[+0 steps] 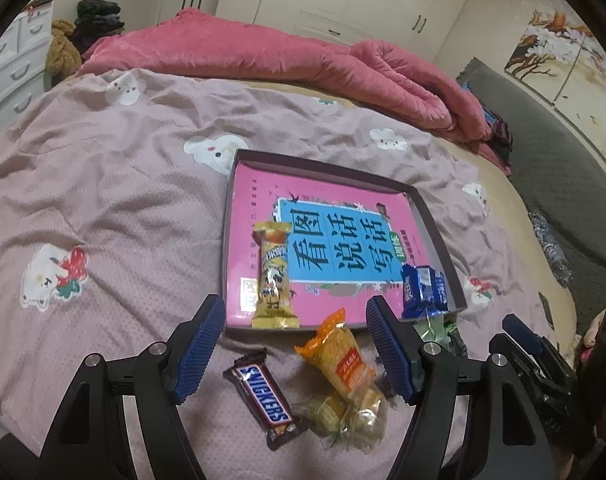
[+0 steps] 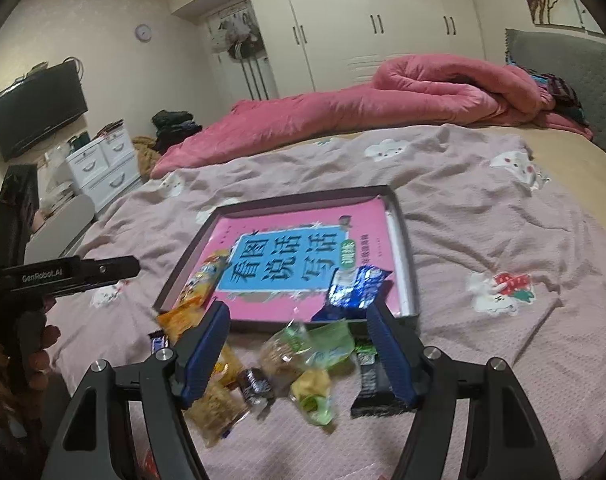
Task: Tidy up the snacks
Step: 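Move both tools back toward the remaining snacks beside the tray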
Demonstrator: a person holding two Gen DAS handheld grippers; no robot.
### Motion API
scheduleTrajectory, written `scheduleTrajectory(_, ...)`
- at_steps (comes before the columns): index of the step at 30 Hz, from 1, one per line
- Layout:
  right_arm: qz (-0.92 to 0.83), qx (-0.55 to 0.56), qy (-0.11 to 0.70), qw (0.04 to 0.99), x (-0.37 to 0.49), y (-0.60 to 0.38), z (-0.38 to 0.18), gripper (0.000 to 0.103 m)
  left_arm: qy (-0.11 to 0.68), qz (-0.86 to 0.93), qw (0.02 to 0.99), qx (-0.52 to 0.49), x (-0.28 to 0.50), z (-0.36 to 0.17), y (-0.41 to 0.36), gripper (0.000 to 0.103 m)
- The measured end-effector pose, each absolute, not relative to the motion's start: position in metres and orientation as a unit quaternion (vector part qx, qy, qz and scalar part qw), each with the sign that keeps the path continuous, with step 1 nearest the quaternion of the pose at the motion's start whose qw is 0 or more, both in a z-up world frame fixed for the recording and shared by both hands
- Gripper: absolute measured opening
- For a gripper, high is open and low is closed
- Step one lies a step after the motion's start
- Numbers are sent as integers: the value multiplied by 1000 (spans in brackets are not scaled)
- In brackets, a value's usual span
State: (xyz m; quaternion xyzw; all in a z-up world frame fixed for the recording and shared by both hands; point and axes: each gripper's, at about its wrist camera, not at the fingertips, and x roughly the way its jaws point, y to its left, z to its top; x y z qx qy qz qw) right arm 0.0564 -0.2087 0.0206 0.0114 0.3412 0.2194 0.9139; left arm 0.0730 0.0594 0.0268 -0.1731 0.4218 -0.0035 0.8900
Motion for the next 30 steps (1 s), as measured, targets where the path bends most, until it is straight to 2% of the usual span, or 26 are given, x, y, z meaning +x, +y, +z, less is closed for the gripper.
scheduleTrajectory(30, 335, -103, 406, 844, 15, -154, -28, 72, 472, -30, 867, -160, 61, 1, 42, 75)
